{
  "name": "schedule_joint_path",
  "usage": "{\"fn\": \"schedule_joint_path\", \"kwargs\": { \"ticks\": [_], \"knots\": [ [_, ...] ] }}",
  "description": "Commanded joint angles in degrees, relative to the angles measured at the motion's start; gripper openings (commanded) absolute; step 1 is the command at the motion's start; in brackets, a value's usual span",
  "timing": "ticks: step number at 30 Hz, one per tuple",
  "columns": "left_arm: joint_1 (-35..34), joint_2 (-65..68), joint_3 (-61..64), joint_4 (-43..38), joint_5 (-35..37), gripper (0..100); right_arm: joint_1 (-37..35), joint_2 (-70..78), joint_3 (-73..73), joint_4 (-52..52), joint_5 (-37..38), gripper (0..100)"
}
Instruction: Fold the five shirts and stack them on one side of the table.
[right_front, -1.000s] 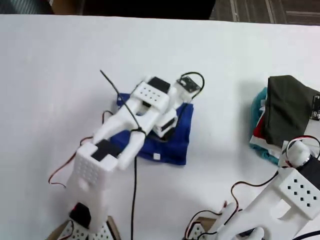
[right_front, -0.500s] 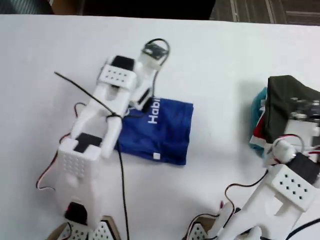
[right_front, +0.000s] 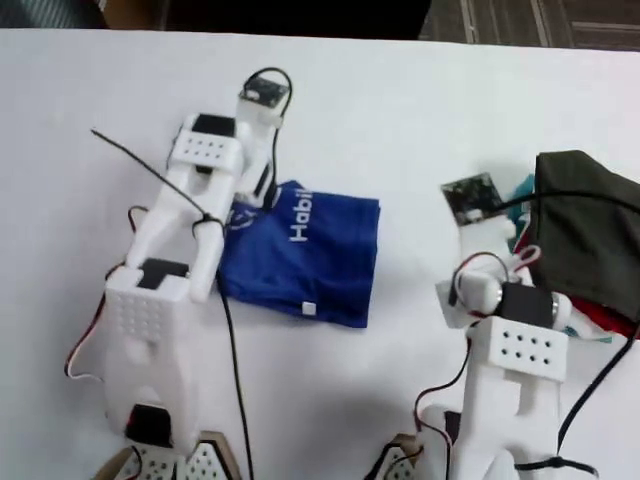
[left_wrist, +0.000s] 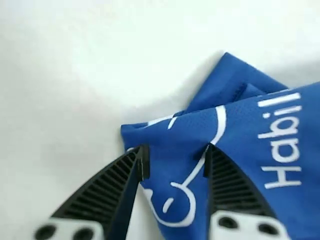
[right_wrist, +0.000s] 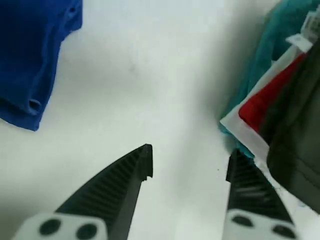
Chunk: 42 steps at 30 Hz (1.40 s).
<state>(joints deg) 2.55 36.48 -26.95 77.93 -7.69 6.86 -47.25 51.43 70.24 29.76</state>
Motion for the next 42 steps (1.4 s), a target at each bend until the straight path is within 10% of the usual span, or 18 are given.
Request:
{"fn": "schedule_joint_path", "kwargs": {
  "ticks": [1,7,23,42],
  "knots": [
    [-0.97,-0.7,-11.03,9.14,1.14,20,-5.93,1.54,-5.63,-1.63,0.26,24.8],
    [-6.15,-0.62,-29.67,24.62,5.63,20,-17.36,21.85,-21.89,2.15,-0.09,24.9],
    [-23.82,-0.53,-18.95,24.35,5.45,20,-21.23,76.35,-63.03,3.03,0.35,25.0],
    [-26.2,-0.09,-18.68,24.26,3.16,20,-23.43,89.1,-107.52,23.78,6.86,24.8]
  ]
}}
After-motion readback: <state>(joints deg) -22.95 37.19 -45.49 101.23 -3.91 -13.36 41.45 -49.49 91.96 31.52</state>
